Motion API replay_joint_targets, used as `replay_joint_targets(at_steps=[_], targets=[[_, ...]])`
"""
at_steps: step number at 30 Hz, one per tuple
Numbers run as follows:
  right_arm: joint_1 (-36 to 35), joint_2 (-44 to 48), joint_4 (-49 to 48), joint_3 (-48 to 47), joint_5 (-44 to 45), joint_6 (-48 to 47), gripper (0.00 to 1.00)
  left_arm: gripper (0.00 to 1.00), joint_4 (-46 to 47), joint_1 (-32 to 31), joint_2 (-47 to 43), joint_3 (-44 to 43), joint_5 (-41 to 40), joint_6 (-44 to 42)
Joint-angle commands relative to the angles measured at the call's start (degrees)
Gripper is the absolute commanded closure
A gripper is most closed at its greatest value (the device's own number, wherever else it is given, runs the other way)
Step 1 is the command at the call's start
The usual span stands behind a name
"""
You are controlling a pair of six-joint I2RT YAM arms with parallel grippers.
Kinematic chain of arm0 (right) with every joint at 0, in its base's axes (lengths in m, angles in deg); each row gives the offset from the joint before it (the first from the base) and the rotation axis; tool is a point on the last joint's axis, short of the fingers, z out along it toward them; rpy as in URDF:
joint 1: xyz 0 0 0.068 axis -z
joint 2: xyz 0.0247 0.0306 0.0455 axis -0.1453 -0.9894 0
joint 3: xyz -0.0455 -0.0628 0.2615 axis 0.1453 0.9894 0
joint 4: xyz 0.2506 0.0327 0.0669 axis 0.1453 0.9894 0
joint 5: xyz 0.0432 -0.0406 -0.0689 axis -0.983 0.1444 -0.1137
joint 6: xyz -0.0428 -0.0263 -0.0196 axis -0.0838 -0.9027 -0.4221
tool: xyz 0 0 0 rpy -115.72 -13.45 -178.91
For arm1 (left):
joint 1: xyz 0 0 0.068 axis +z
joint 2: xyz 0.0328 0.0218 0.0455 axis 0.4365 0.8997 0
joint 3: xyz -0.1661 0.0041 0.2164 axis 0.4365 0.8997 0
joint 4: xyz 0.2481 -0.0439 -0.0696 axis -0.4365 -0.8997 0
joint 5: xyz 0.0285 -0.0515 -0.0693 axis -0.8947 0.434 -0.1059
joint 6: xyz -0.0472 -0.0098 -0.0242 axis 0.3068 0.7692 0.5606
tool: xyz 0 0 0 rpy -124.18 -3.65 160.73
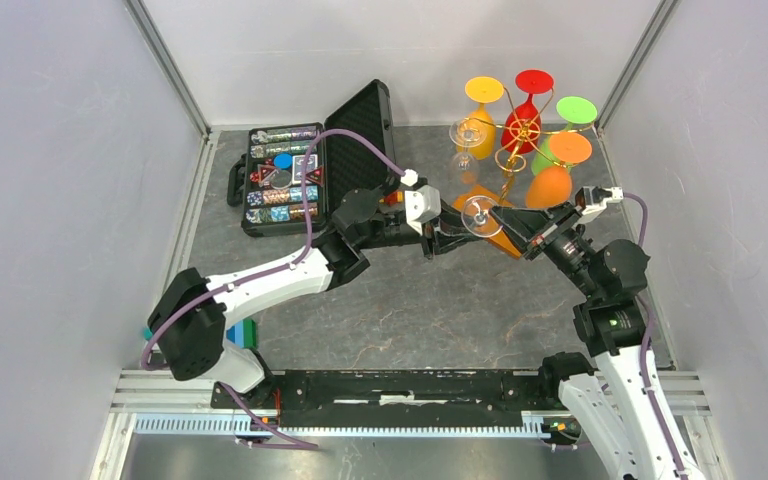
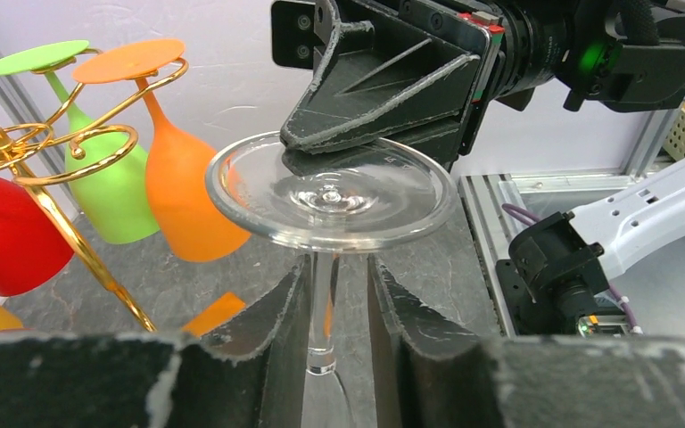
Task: Take the wine glass off the wine glass rack
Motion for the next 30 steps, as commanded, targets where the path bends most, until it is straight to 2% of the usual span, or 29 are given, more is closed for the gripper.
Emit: replay_joint_targets(at_steps=[1,5,7,8,9,15,17,22,26,30], targets=[[-0.06,-0.10,-4.06,-0.27,-0.53,1.04,1.00,0.74,1.04,-0.41,0.87,-2.54,1.31,-2.44],[-0.07,-0.35,-4.25,-0.96,-0.20,-0.17,1.00,0.97,0.49,-0.42,1.24,-2.99,0.72,-2.80],[-0.13,-0.93,-3.76,-1.98,-0.15,-1.77,0.98,0.98,1.38,-0.41,1.18,-2.82,-0.13,-1.88],[-0.07,-1.14,-3.38,-2.32,-0.10,-2.62,0.93,0.98,2.25,-0.40,0.98,-2.56,-0.57,-1.26],[-0.10,-1.43,-3.06,-2.70,0.03,-3.38,0.85,0.98,3.02,-0.42,0.78,-2.36,-1.38,-0.40],[-0.10,-2.19,-2.40,-4.33,2.38,-14.19,0.14,0.98,5.85,-0.42,-2.45,-1.08,-9.78,9.00],[-0.09,-1.63,-2.85,-5.16,2.89,-18.13,0.02,0.98,5.81,-0.40,-4.48,0.01,-14.83,12.73],[-0.15,0.18,-6.26,-4.63,2.31,-23.71,0.02,0.98,2.56,-0.42,-11.32,2.15,-29.66,18.89],[-0.05,1.55,-6.86,-2.83,2.86,-24.81,0.02,0.98,-1.06,-0.33,-16.26,2.55,-46.62,27.28],[-0.66,2.44,-13.08,0.15,2.72,-23.40,0.02,0.98,-0.88,-0.29,-19.52,3.10,-55.60,32.17]])
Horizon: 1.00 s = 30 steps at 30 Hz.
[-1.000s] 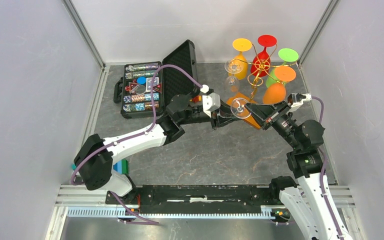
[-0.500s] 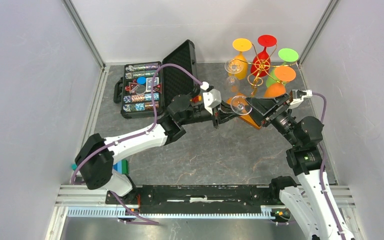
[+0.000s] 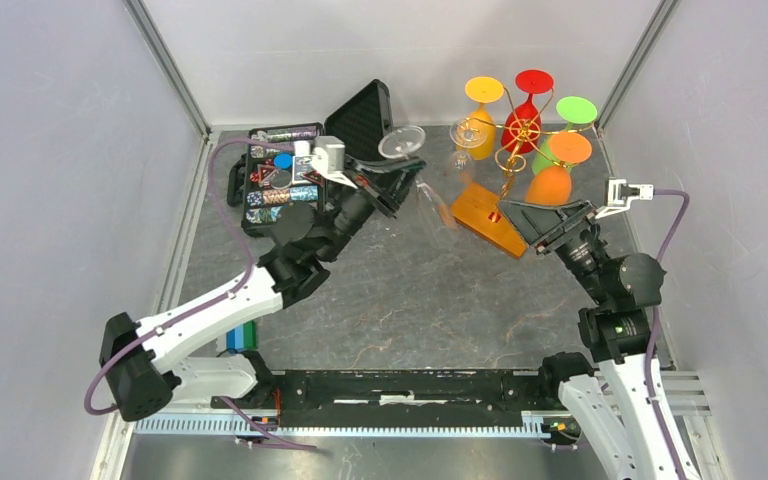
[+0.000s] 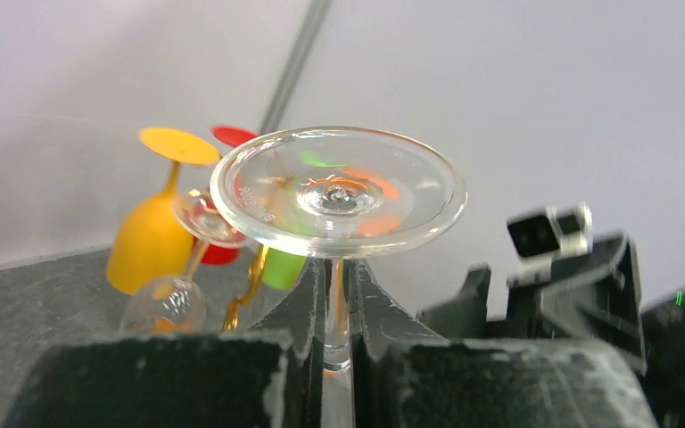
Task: Take the wine glass off the wine glass rack
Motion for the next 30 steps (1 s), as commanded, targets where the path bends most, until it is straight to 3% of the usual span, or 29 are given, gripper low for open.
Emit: replay_joint_targets(at_steps=[1,7,13,17,20,25,30], targets=[[-0.91,0.74,-9.59,2.89,0.75,0.01,0.02,0.98,1.63,-0.07,-4.31,0.47,-16.77,10.22],[-6.28,-2.02,-14.42,3.54,2.66,0.06,0.02,0.98,5.47,-0.07,-7.51,2.02,-22.88,16.31],[-20.82,-9.16,-18.56,1.88,9.71,-3.96,0.02,0.98,7.58,-0.03,-9.60,2.97,-26.37,18.79],[-26.56,-10.68,-18.41,0.22,16.16,-7.89,0.02,0.98,7.52,0.50,-10.70,3.50,-28.07,19.07],[-27.45,-12.19,-19.55,-0.37,16.83,-7.77,0.11,0.98,7.06,0.81,-11.19,3.69,-27.86,20.55],[-28.83,-13.46,-29.85,3.16,18.03,-4.11,0.40,0.98,6.72,1.16,-11.54,3.77,-26.94,22.08],[-30.04,-14.76,-33.33,3.19,17.86,-3.54,0.49,0.98,6.70,1.51,-11.39,4.03,-25.84,23.39]])
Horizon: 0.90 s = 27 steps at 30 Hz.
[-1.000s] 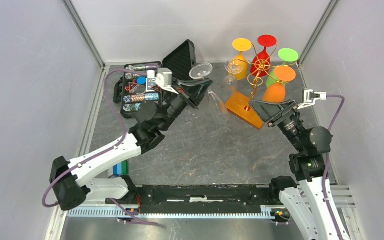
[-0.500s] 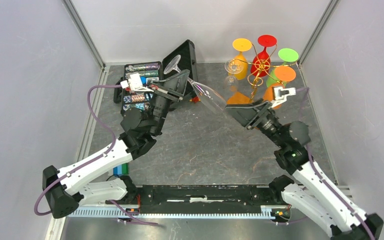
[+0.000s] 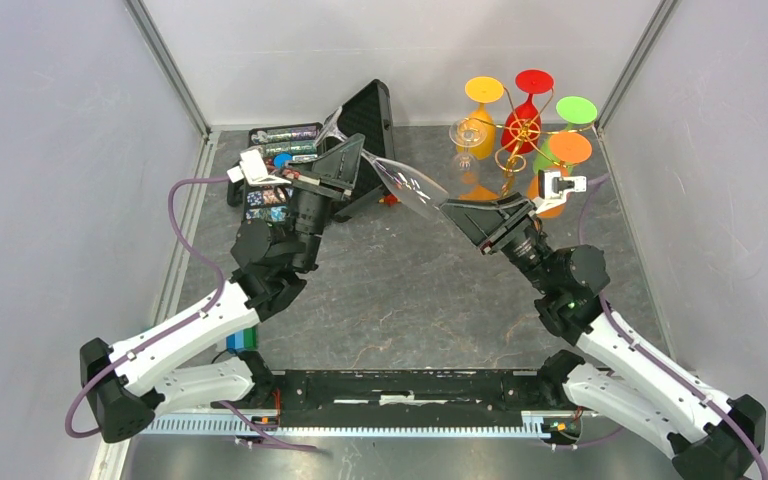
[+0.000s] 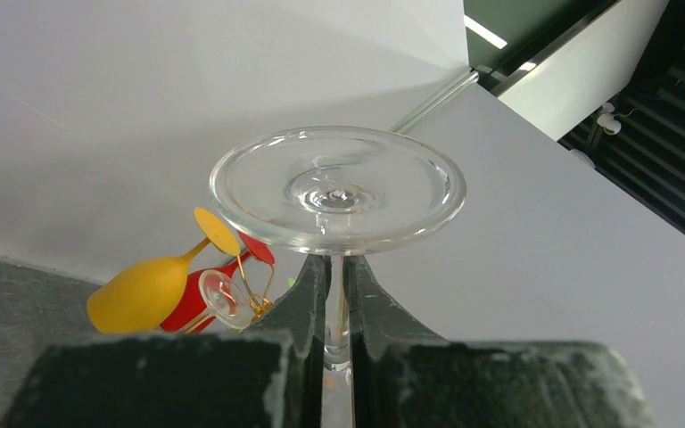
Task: Take the wine glass off the wine glass rack
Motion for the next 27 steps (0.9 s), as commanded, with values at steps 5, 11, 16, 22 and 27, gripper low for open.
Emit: replay_joint_targets(at_steps=[5,11,16,22,27], targets=[[-1.23,-2.76,-8.99,-0.92,0.38,1.37,0.54,0.98,3.63,0.55,-0.85,0.47,0.91,6.43],[-1.36,-4.94,-11.82,-2.11,-0.23,1.89,0.62,0.98,4.50,0.62,-1.28,1.94,-0.11,8.70],[-1.36,-6.52,-11.59,-2.70,-0.74,3.48,0.79,0.98,6.73,0.64,-0.88,2.66,0.60,9.55],[-1.32,-6.21,-8.21,-3.26,0.59,2.42,1.00,0.82,7.94,0.66,-1.85,3.67,1.32,8.86],[-1.34,-6.02,-2.97,-5.34,1.65,-1.31,1.00,0.39,7.32,0.64,-4.48,5.50,1.92,6.40]])
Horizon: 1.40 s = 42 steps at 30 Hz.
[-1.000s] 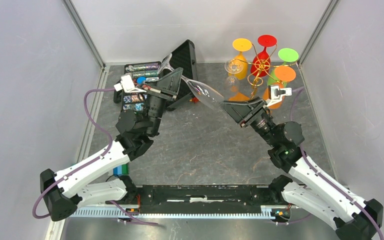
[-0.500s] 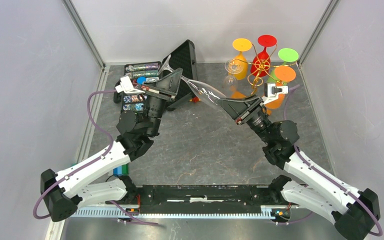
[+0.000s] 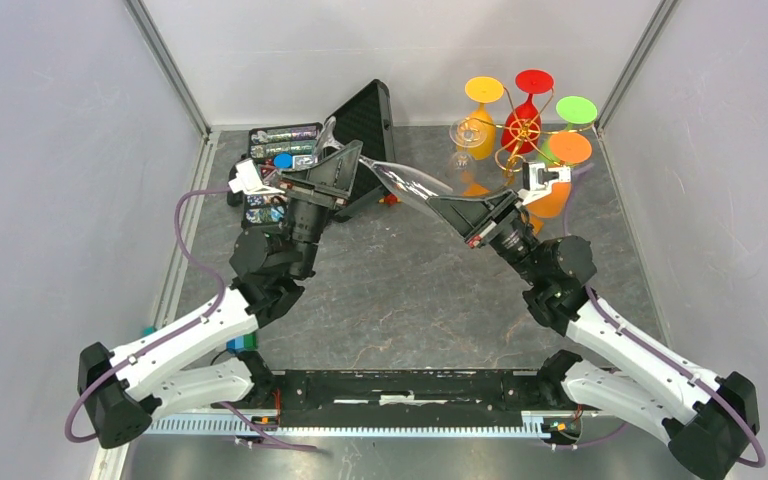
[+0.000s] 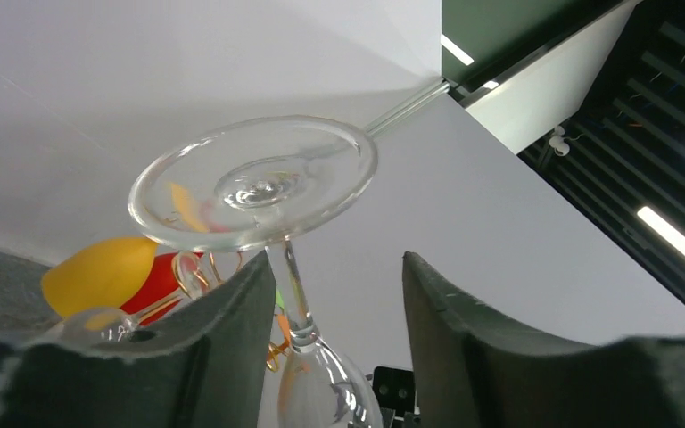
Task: Take the wine glass off the wine glass rack
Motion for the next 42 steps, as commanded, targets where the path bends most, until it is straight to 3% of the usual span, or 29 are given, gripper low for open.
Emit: replay_joint_targets(at_steps=[1,6,11,17,24,30,42], targets=[[0.15,0.21,7.51,-4.64,2.46,-6.21,1.00,0.30,2.56,-0.15,-3.64,1.02,1.46,-3.22],[-0.22,-1.36,23.83,-10.95,3.67,-16.35,1.00,0.08,-8.10,-0.15,-7.03,0.67,4.18,-12.48],[-0.22,-2.28,30.99,-12.29,3.85,-22.66,1.00,0.00,-15.93,-0.15,-11.18,5.28,5.39,-16.78],[-0.21,-2.79,40.28,-14.04,4.62,-30.32,1.00,0.00,-28.87,-0.15,-18.30,10.19,5.32,-23.48],[-0.24,-4.03,64.60,-25.35,6.88,-48.75,1.00,0.00,-47.40,-0.15,-24.82,8.91,-3.05,-29.44],[-0.21,-6.87,85.22,-34.81,7.22,-61.45,1.00,0.00,-50.80,-0.15,-25.78,7.76,-6.29,-34.08],[-0.48,-11.22,101.61,-38.77,9.24,-67.60,1.00,0.00,-54.50,-0.15,-17.78,5.54,0.48,-36.97]])
